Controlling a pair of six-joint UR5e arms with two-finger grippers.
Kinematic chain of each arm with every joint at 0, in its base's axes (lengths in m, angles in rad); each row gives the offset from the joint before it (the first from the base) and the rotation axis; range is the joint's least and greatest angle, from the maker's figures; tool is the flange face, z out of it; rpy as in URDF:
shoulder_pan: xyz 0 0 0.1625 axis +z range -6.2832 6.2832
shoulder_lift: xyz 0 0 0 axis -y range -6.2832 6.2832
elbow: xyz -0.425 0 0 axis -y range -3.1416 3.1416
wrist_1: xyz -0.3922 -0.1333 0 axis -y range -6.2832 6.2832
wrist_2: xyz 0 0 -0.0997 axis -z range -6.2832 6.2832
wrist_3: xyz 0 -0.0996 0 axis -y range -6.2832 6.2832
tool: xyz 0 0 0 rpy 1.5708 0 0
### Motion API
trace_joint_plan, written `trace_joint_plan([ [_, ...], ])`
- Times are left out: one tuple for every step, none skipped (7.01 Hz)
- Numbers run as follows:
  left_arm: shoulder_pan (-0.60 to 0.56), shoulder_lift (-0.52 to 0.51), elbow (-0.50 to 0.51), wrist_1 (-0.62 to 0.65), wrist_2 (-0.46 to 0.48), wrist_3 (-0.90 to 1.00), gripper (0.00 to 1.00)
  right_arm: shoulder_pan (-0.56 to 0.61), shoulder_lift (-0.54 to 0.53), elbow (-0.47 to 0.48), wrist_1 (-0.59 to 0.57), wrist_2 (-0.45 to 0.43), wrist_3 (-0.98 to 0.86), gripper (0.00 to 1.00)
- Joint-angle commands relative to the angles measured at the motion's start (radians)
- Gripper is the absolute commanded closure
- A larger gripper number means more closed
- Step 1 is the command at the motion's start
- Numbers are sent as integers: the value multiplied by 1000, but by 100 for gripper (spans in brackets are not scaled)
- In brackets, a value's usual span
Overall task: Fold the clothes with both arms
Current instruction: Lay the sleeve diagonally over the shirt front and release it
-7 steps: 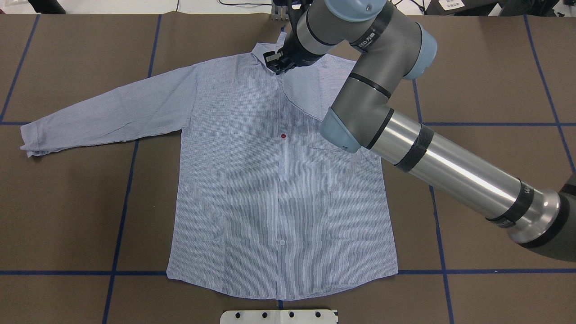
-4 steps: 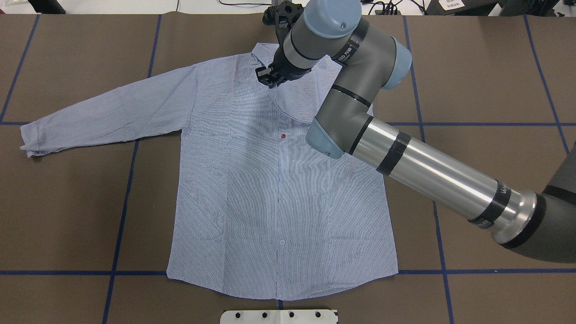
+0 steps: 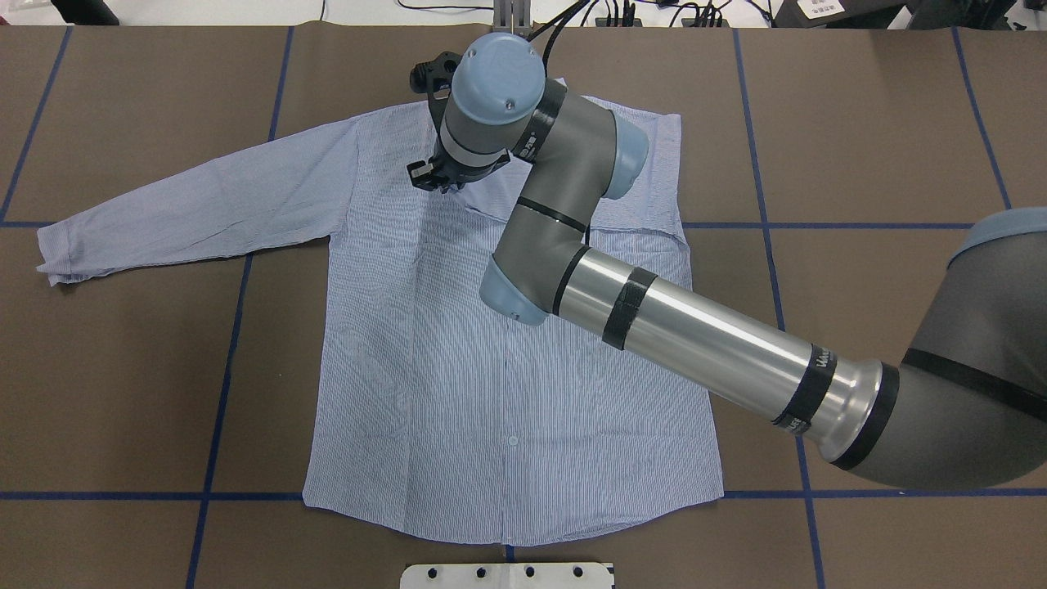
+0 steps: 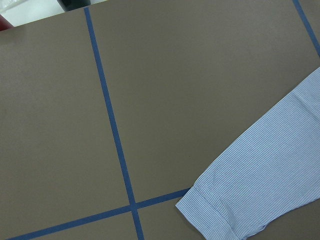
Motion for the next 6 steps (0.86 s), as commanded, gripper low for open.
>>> trace_joint_plan([
  [0,-2,28,-29,1,-1,1,-61,23,-11,-9,-129,2,1],
  [0,2,32,-35,1,-1,1,-61,21,-11,-9,-127,3,1],
  [0,2,32,-35,1,-1,1,-59,16,-11,-11,-129,5,1],
  [0,1,32,-35,1,-3,1,-46,16,-9,-9,-121,18,1],
  [3,-4,42,-35,3,-9,1,-6,18,-6,-15,-47,41,1],
  [44,1,47,-97,9,-118,1,44,13,39,-131,63,43,1],
])
